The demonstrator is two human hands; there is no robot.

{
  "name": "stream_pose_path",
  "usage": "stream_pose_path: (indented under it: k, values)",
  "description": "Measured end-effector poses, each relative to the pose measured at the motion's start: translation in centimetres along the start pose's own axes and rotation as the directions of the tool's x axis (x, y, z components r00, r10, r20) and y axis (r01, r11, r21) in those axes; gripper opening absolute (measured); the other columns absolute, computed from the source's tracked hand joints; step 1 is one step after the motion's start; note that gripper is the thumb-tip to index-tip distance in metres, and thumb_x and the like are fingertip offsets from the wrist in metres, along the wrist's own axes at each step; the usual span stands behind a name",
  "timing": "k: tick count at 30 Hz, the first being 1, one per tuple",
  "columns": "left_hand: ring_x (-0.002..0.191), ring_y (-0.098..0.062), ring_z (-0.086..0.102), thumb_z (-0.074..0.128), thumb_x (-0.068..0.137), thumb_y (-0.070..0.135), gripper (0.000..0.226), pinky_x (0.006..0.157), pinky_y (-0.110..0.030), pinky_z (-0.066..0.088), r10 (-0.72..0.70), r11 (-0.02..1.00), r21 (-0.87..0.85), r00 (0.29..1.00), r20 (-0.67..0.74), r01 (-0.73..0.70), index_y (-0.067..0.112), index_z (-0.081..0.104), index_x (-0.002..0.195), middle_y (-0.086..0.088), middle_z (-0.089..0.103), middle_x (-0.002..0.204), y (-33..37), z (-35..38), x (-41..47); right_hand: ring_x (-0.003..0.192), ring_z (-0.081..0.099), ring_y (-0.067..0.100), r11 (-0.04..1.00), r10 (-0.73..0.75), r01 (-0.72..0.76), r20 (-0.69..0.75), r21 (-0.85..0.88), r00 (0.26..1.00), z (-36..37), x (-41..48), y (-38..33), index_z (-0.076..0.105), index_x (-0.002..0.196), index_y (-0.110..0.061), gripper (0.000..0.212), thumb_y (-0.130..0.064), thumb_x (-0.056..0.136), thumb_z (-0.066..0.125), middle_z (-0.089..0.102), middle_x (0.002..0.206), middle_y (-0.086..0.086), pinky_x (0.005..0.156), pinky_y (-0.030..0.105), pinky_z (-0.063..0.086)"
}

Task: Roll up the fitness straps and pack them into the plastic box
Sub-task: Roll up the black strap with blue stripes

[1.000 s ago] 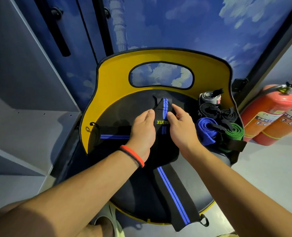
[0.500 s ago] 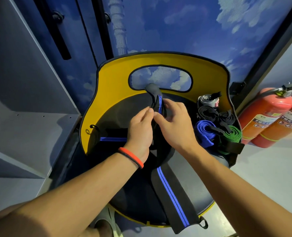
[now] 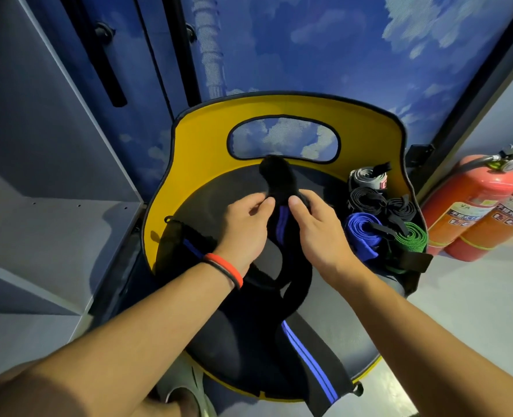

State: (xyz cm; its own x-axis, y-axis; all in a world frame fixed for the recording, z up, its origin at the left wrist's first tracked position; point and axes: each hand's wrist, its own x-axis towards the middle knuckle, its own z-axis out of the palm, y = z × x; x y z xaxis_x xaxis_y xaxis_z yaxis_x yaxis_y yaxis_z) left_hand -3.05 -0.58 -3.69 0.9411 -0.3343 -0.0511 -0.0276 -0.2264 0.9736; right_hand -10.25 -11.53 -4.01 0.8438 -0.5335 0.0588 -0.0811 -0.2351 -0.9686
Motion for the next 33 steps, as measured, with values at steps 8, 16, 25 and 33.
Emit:
stream_pose_path:
  k: [8, 16, 25, 33]
  values:
    - [0.118, -0.012, 0.063, 0.06, 0.101, 0.021, 0.033, 0.088, -0.012, 0.041, 0.18, 0.908, 0.373, 0.982, 0.063, -0.191, 0.019, 0.065, 0.134, 0.001, 0.068, 0.131, 1.3, -1.0, -0.1, 0.093, 0.069, 0.035, 0.996, 0.054, -0.044, -0.12, 0.082, 0.991, -0.4, 0.4, 0.8, 0.074, 0.098, -0.016, 0.022, -0.022, 0.102, 0.053, 0.076, 0.09, 0.005, 0.089, 0.058, 0.054]
    - [0.12, -0.012, 0.059, 0.058, 0.102, 0.021, 0.043, 0.094, -0.023, 0.047, 0.165, 0.922, 0.328, 0.976, 0.142, -0.204, 0.021, 0.054, 0.145, -0.005, 0.064, 0.135, 2.3, -1.3, 0.2, 0.106, 0.073, 0.023, 0.951, 0.08, -0.064, -0.041, 0.302, 0.996, -1.2, 1.2, 0.0, 0.075, 0.117, -0.02, 0.026, -0.02, 0.106, 0.052, 0.078, 0.108, 0.002, 0.101, 0.049, 0.054]
    - [0.077, -0.011, 0.065, 0.068, 0.096, 0.02, 0.04, 0.06, -0.019, 0.049, -0.102, 0.992, 0.069, 0.995, 0.009, 0.101, 0.022, 0.062, 0.135, 0.003, 0.071, 0.111, 0.6, -1.9, 3.5, 0.065, 0.05, 0.011, 0.923, 0.201, -0.189, 0.0, -0.335, 0.98, 0.2, -0.4, 2.0, 0.049, 0.074, -0.016, 0.044, -0.048, 0.104, 0.046, 0.055, 0.071, -0.006, 0.057, 0.026, 0.034]
    - [0.101, -0.015, 0.063, 0.071, 0.094, 0.017, 0.034, 0.088, -0.029, 0.051, -0.202, 0.979, -0.027, 0.979, -0.034, 0.201, 0.011, 0.068, 0.127, 0.002, 0.067, 0.108, -1.2, -0.4, 7.3, 0.097, 0.075, 0.021, 0.865, 0.478, -0.499, 0.211, 0.057, 0.853, 0.5, 0.7, 4.3, 0.071, 0.109, -0.016, 0.032, -0.036, 0.107, 0.047, 0.079, 0.102, 0.002, 0.095, 0.045, 0.058]
